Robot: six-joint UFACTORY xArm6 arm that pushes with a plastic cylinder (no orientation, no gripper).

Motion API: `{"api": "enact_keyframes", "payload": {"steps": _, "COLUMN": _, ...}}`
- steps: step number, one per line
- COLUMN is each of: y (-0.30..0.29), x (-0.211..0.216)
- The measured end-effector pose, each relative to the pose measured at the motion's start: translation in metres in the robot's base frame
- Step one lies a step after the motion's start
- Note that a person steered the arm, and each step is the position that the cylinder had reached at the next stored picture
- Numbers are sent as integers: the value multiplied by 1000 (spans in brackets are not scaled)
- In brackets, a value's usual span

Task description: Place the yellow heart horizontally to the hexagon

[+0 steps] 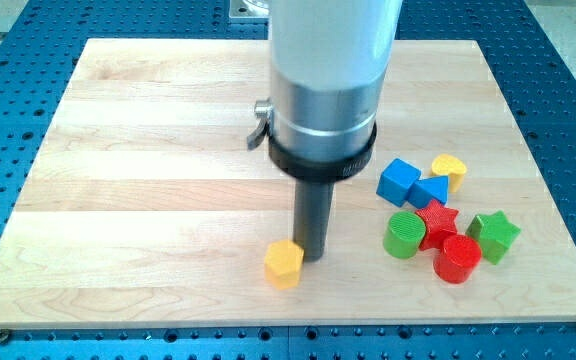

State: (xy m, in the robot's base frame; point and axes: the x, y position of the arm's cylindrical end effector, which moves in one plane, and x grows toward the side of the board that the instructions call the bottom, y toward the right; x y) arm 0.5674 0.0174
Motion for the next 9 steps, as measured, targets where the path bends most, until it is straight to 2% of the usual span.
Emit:
{"api": "enact_keyframes", "payload": {"steps": 1, "y": 1, "x": -1}}
{"api": "enact_keyframes", "payload": {"steps": 2, "y": 37, "x": -59}}
{"api": "enact_keyframes", "payload": {"steps": 3, "y": 61, "x": -152}}
{"api": "enact_keyframes", "payload": {"steps": 4, "y": 133, "x": -203}}
{"api": "enact_keyframes", "payload": {"steps": 5, "y": 203, "x": -165}}
{"api": "enact_keyframes", "payload": {"steps": 6, "y": 214, "x": -86}}
{"api": "enact_keyframes", "payload": {"steps": 7, "y": 211, "x": -102}}
{"api": "enact_keyframes", "payload": {"steps": 8, "y": 180, "x": -124}}
{"api": "enact_keyframes", "payload": {"steps": 9, "y": 180, "x": -124}}
